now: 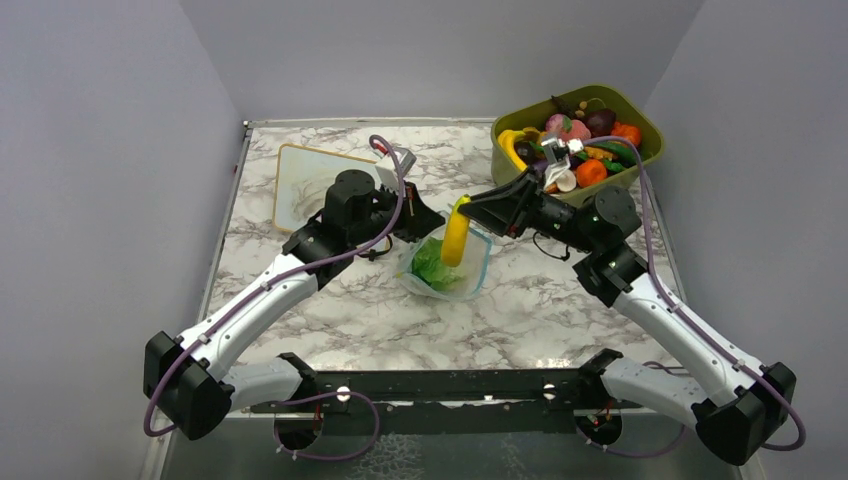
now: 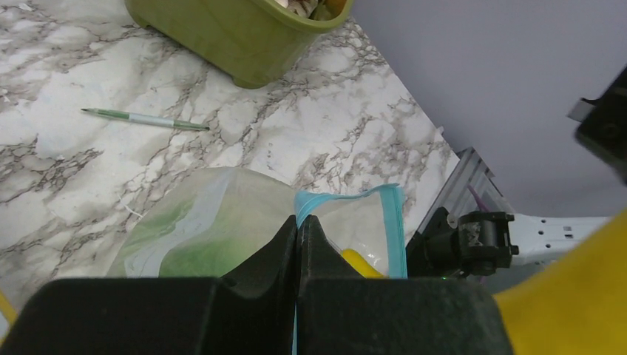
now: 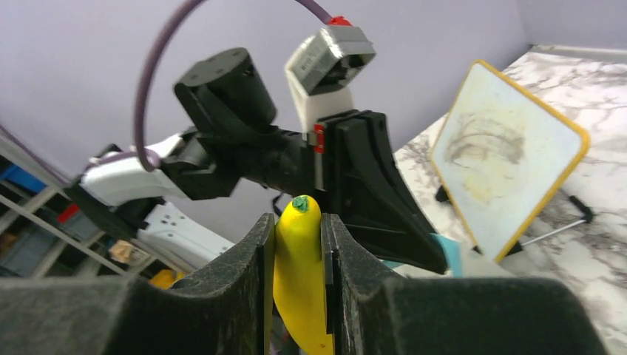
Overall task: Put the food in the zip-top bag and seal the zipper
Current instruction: Place the fake fruit in the zipper food storage bag.
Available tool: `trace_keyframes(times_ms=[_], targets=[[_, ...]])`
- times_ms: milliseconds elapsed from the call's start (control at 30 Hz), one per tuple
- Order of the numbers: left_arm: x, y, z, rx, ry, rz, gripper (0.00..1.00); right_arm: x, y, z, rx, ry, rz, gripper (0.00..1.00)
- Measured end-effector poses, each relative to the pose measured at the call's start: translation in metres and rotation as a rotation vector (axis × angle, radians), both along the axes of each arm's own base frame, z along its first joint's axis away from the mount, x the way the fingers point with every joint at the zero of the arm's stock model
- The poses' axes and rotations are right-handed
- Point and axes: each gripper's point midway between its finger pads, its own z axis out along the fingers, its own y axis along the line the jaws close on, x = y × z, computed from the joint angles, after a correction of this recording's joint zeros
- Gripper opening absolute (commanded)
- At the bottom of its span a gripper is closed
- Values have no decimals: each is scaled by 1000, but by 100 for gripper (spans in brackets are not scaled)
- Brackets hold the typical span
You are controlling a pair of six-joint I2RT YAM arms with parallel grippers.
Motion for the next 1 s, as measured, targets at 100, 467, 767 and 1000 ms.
trace_keyframes(times_ms=[100,467,767,1000], targets=[[-5,-1,4,-22,17,-13,0,8,0,-15,-48,-56,-34,10],[-22,2,30,-105,17,-36,0,15,-4,-88,-191,-185,-76,9],[-38,4,41,-169,30,-69,0,18,1,-101,-287,-403,-85,9],[-41,3,30,-170,68,-77,0,10,16,-125,-343,-493,-38,9]])
